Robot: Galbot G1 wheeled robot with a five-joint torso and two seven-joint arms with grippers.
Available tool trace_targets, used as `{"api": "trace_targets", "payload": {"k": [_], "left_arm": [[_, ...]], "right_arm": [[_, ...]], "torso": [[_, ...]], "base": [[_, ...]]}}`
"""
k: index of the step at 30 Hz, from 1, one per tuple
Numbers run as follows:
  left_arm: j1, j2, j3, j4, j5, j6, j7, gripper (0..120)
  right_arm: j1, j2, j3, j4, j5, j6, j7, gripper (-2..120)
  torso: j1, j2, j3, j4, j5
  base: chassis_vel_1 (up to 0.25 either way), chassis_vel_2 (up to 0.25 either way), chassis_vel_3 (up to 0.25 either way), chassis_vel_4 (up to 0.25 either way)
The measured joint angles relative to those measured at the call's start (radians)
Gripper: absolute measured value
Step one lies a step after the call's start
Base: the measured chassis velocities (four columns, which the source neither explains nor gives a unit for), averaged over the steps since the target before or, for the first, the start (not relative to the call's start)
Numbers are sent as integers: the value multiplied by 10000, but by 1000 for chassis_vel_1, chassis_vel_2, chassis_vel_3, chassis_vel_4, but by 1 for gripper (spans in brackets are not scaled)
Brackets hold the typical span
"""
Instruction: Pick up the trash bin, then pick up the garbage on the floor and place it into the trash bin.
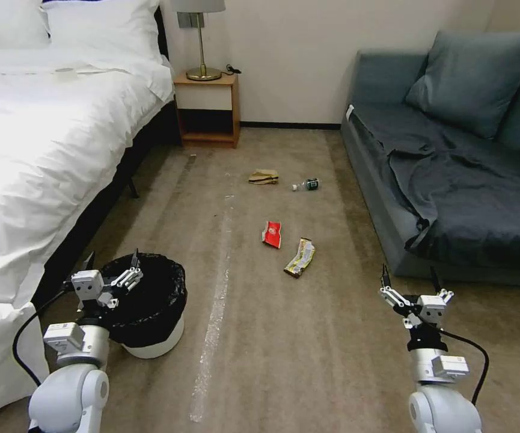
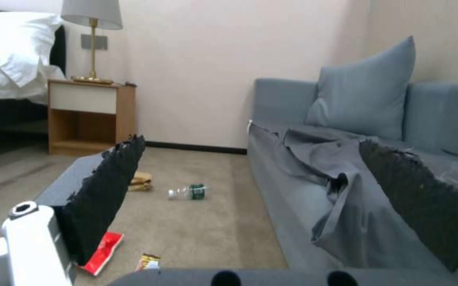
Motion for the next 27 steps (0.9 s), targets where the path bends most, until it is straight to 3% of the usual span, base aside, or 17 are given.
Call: {"api": "trace_targets", "payload": {"k": [27], "left_arm": [[47,64,-122,14,-104,-8,2,97]], "right_arm": [[-16,119,30,-38,76,21,-77,100]], "torso": [[0,0,0,0,1]], "base": [[0,0,0,0]]}}
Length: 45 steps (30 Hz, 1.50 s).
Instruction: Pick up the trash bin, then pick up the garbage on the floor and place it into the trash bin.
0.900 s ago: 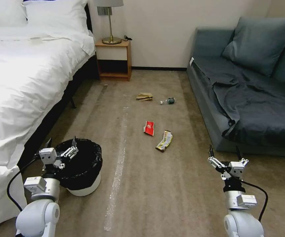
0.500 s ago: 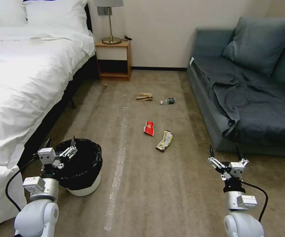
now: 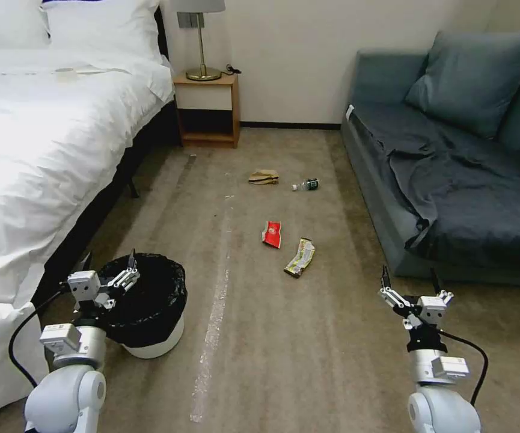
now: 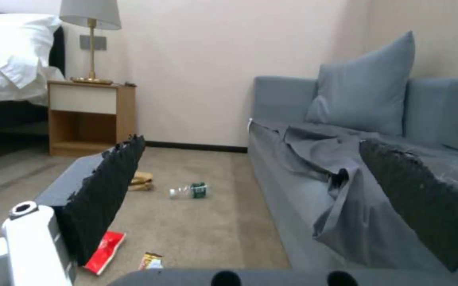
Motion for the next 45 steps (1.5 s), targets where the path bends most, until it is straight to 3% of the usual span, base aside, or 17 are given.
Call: {"api": "trace_targets", "payload": {"k": [6,8,9,10,11,13,16,17,19,27,29,38,45], "left_arm": [[71,-43,11,-50,-63,404,-626,97],[60,-100,44,-141,-187,1009,-1638,97],[60,-100,44,-141,-187,1009,-1638,97],[10,-122,52,-146,-457,1327,-2397,96],[10,-122,52,-146,-457,1327,-2397,96],[-113,-128,5,-53,-1118,1690,-3755,96],[-137,-127,-33,-12,-1383,1802,-4155,96],[-145,-123,-59,-2,-1861,2040,-4615,96],[-148,-117,-62,-4,-2327,2312,-4950,96],[-254,-101,-43,35,-3387,2839,-5555,96],[-354,-110,-14,112,-4059,3150,-5919,95],[-761,-116,-58,705,-4609,3864,-6780,95],[-1094,-81,-71,1049,-5343,4245,-7065,96]], "right_arm": [[-4,-6,18,4,3,-7,2,100],[-3,1,14,5,2,-11,5,100],[-3,1,14,5,2,-11,5,100],[-3,5,10,5,-2,-12,6,100],[-3,5,10,5,-2,-12,6,100],[-10,10,0,-1,-13,-12,6,100],[-12,13,-7,-12,-25,-12,6,100],[-16,25,-20,-17,-36,-12,1,100],[-16,35,-35,-19,-44,-12,-4,100],[-22,35,-60,-12,-53,-12,-18,100],[-57,30,-55,-9,-53,-13,-39,100],[-51,42,-50,-15,-61,28,-134,100],[-63,69,-63,-53,-61,91,-223,100]], "torso": [[0,0,0,0,-1],[0,0,0,0,1],[0,0,0,0,1],[0,0,0,0,0],[0,0,0,0,0],[0,0,0,0,-1],[0,0,0,0,-1],[0,0,0,0,0],[0,0,0,0,-1],[0,0,0,0,0],[0,0,0,0,0],[0,1,0,0,0],[0,0,0,0,-1]], "base": [[0,0,0,0],[0,0,0,0],[0,0,0,0],[0,0,0,0],[0,0,0,0],[0,0,0,0],[0,0,0,0],[0,0,0,0],[0,0,0,0],[0,0,0,0],[0,0,0,0],[0,0,0,0],[0,0,0,0]]}}
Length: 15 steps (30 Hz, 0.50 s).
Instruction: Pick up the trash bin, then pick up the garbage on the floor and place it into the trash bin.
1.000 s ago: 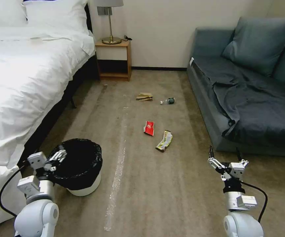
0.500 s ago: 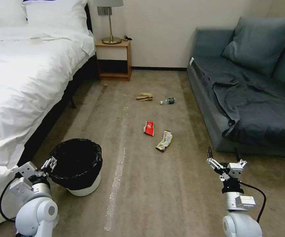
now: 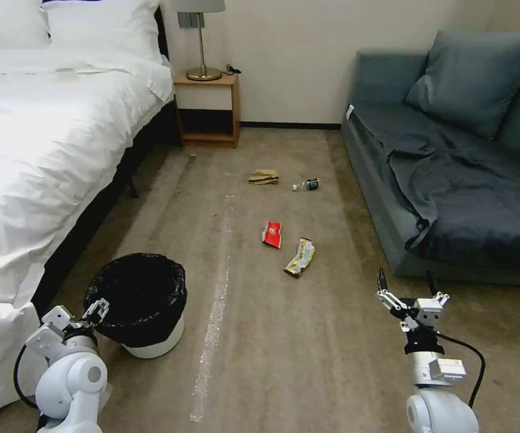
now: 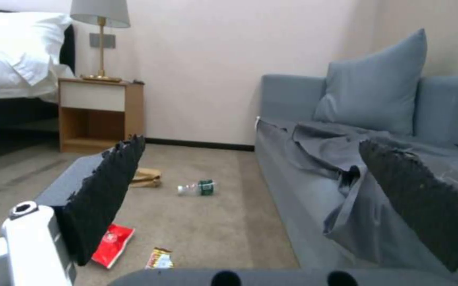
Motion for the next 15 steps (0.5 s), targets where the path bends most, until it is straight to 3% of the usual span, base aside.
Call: {"api": "trace_targets", "payload": {"k": [3,5,12,15], "left_arm": [[-109,14,6,120,-232,97,-3,93],[-255,14,43,259,-580,227,34,84],[-449,4,94,577,-867,411,76,82],[-494,-14,96,848,-888,433,142,75]], "right_arm": [[-12,16,-2,-22,0,44,-44,100],[-21,37,-8,-26,11,109,-132,100],[-29,48,-12,-13,61,169,-220,100],[-32,56,-3,-10,79,241,-241,100]], "torso": [[0,0,0,-1,0],[0,0,0,0,0],[0,0,0,0,0],[0,0,0,-1,0]], "base": [[0,0,0,0],[0,0,0,0],[0,0,0,0],[0,0,0,0]]}}
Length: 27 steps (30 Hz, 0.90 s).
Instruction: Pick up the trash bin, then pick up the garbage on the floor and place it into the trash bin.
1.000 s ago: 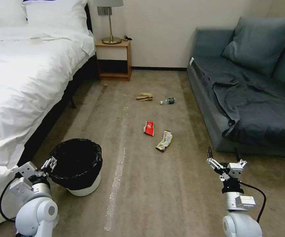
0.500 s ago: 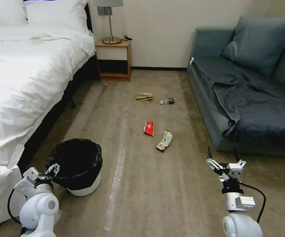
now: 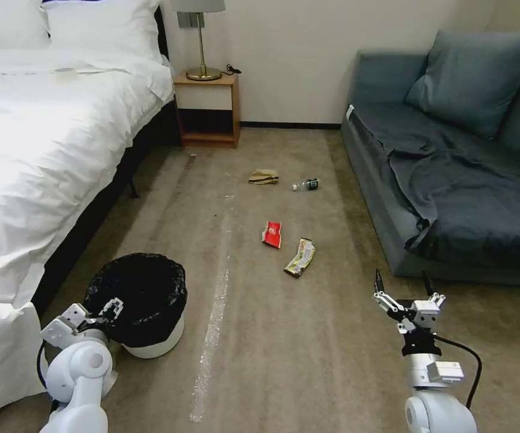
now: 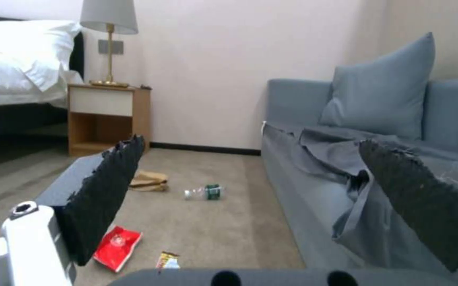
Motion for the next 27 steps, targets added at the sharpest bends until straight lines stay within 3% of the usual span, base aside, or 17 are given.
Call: {"api": "trace_targets", "payload": {"k": [4,6,17,18,27], "left_arm": [[2,-2,-15,195,50,-61,103,63],[24,3,-30,276,153,-108,204,49],[142,13,-52,286,516,-218,377,15],[177,13,-51,279,585,-239,415,7],[304,10,-45,199,749,-273,559,4]], "right_arm": [[-2,13,7,-5,23,49,-12,100],[13,13,9,-8,45,68,-15,100],[66,29,-5,-35,57,89,-33,100],[78,25,-5,-33,58,89,-33,100],[78,34,-5,-26,42,125,-99,100]], "torso": [[0,1,-1,2,9],[0,1,-2,3,8],[0,1,-1,1,0],[-1,0,0,1,0],[-1,0,0,0,-3]], "base": [[0,0,0,0],[0,0,0,0],[0,0,0,0],[0,0,0,0],[0,0,0,0]]}}
